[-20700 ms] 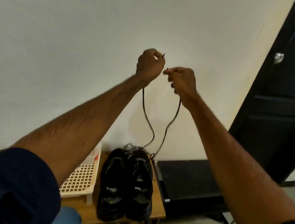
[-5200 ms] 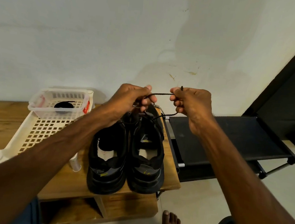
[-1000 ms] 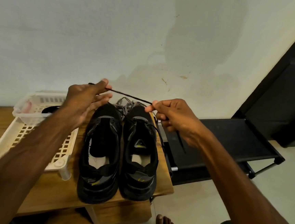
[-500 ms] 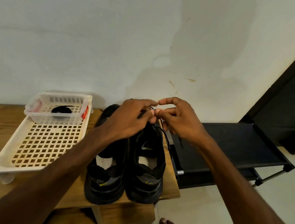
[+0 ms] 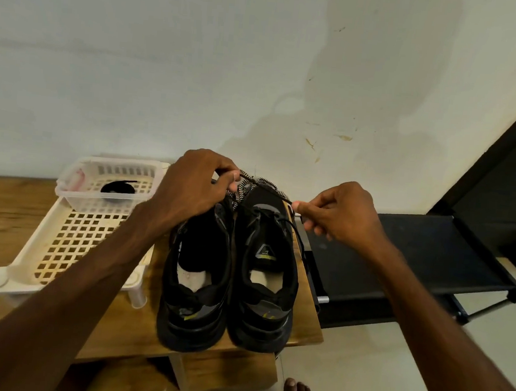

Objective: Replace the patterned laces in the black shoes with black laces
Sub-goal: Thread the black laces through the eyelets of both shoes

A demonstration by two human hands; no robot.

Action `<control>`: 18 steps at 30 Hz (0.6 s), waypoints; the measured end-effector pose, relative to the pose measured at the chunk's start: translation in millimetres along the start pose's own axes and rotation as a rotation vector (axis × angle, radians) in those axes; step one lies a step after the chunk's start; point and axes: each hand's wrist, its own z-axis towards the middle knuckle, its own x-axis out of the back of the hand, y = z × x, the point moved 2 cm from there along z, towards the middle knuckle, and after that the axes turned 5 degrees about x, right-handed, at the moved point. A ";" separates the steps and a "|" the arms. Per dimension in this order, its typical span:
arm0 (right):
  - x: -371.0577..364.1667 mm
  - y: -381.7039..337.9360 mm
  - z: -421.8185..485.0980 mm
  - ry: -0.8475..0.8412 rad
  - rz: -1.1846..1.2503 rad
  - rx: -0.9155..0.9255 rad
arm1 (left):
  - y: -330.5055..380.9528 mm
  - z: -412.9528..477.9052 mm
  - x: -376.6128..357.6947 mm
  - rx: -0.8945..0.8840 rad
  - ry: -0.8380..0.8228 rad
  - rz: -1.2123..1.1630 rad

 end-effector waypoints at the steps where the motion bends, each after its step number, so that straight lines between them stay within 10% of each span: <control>1: 0.8 0.2 0.2 0.011 -0.004 0.002 | -3.0 0.7 1.4 0.011 0.004 0.011; 11: -6.1 -0.6 2.4 -0.115 0.147 0.006 | -17.6 0.4 8.3 0.121 -0.033 0.209; 18: -12.8 -10.9 1.4 -0.082 0.132 0.124 | 38.5 -11.0 -17.6 -0.138 -0.096 -0.051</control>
